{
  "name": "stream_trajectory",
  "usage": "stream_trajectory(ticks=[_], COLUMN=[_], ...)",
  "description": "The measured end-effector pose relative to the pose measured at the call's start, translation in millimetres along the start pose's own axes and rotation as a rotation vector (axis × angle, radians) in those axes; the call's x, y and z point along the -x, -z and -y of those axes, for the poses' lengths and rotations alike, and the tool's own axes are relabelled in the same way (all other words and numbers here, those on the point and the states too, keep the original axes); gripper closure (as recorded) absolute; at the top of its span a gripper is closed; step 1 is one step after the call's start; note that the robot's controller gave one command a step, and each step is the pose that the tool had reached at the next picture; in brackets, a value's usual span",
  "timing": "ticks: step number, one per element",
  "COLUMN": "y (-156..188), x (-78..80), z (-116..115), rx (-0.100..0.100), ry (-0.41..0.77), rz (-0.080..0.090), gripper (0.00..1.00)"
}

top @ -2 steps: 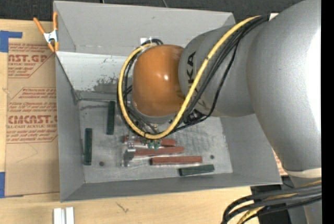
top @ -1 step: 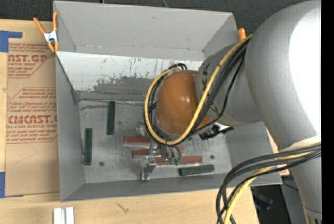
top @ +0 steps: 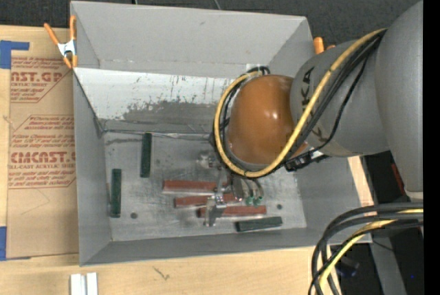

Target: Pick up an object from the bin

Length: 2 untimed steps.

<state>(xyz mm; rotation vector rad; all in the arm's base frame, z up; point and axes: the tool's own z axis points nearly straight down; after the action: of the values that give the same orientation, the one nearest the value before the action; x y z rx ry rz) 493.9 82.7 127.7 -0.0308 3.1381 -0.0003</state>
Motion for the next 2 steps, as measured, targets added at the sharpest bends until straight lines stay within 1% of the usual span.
stream_trajectory(ticks=[1,2], y=[-61.8,-56.9], x=[4.2,1.7], z=[-24.0,-16.9], rx=[0.001,0.001], ry=[-0.024,-0.220], rz=[-0.005,-0.004], gripper=[0.00,0.00])
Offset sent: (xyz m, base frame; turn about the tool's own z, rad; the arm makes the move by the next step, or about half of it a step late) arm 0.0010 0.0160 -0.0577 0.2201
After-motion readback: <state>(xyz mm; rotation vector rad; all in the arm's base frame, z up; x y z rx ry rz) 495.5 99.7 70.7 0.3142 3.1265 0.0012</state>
